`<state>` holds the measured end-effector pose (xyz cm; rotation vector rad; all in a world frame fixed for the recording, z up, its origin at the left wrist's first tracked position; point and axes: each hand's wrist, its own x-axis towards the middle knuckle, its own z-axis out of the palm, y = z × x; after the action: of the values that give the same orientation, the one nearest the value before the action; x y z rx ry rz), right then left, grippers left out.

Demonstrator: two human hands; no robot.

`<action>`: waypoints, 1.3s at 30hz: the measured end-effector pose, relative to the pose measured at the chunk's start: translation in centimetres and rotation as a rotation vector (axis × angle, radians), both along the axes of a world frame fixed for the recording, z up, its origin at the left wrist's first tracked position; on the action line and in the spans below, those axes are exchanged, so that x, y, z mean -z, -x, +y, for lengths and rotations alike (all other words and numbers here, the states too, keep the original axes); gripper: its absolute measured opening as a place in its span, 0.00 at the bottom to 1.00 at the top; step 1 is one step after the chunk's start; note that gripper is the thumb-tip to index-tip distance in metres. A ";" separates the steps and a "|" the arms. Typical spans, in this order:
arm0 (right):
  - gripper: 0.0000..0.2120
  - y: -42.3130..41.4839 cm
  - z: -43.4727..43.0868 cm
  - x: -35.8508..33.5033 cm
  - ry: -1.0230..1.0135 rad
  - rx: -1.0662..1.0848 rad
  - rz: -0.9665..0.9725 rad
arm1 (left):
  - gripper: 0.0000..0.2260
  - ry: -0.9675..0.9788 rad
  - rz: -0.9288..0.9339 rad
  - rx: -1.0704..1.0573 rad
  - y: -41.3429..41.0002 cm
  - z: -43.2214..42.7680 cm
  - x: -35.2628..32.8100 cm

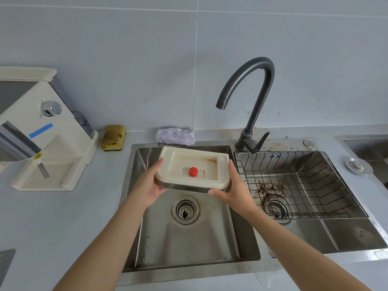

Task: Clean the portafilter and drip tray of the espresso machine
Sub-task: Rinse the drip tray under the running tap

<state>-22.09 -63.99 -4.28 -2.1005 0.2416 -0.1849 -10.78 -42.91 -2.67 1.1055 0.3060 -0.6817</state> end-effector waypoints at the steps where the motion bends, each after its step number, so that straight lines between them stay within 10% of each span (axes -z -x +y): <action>1: 0.49 -0.1 -0.2 -0.1 0.040 -0.018 0.010 | 0.11 0.023 0.032 0.004 0.0 0.2 0.1; 9: 0.57 0.0 -1.7 -0.6 0.193 -0.090 0.087 | 0.06 0.106 0.119 -0.044 0.8 -0.3 1.2; 20: 0.27 -4.8 -8.7 -4.5 -0.635 0.572 0.193 | 0.04 0.138 0.084 -0.108 0.8 -3.7 1.0; 30: 0.26 -9.1 -12.8 -7.0 -1.251 0.698 0.288 | 0.03 0.099 0.073 -0.116 -0.6 -5.6 0.2; 39: 0.15 -12.3 -15.1 -4.3 -1.123 0.761 0.460 | 0.03 0.084 0.077 -0.122 -0.8 -6.2 0.6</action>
<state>-9.78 -79.10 0.06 -0.8304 1.1260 0.0127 -10.02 -49.10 -3.28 0.9741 0.4043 -0.6237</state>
